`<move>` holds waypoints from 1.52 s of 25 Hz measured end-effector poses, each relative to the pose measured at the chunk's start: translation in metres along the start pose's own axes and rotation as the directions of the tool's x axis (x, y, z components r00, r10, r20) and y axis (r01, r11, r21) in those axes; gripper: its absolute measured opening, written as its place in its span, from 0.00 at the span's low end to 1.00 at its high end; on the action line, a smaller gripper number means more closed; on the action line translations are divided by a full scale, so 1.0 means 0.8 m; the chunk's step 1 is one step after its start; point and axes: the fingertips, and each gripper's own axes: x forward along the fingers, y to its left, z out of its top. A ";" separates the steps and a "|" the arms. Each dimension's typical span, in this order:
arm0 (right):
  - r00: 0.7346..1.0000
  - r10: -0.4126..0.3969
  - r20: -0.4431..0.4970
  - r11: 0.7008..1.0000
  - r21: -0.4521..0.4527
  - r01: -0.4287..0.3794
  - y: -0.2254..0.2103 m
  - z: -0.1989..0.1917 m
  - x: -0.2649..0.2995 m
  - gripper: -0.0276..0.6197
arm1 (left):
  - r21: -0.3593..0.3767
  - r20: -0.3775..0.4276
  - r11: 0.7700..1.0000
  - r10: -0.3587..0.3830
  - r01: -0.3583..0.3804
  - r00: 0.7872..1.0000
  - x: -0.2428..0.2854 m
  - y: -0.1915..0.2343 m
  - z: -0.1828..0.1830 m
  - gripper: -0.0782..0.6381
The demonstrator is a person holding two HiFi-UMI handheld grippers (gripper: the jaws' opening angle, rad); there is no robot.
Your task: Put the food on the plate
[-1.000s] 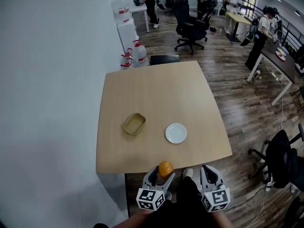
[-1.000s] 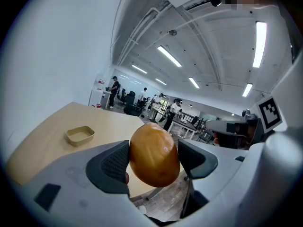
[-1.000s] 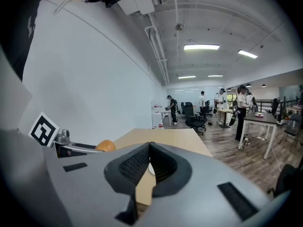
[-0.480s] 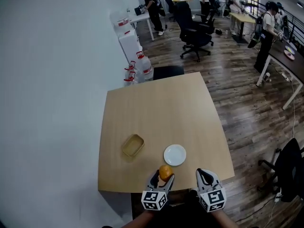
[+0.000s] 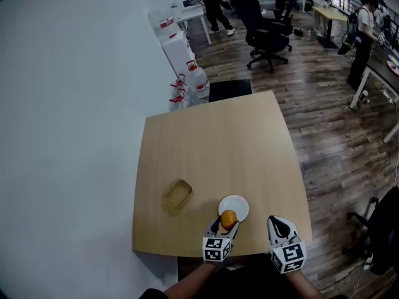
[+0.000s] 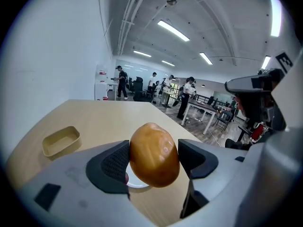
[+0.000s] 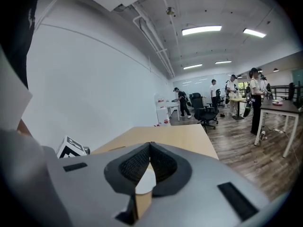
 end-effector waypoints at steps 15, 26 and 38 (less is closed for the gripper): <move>0.988 0.138 -0.069 0.990 0.009 -0.138 0.002 -0.016 0.023 0.14 | 0.058 -0.222 0.993 0.112 -0.101 0.969 0.101 0.050 -0.099 0.56; 0.987 0.136 -0.083 0.991 -0.002 -0.136 -0.002 -0.021 0.021 0.14 | 0.046 -0.283 0.996 0.082 -0.072 0.956 0.126 0.062 -0.120 0.56; 0.992 0.100 -0.072 0.995 -0.014 -0.102 0.004 -0.021 0.004 0.14 | 0.022 -0.246 0.999 0.036 -0.032 0.968 0.102 0.047 -0.103 0.56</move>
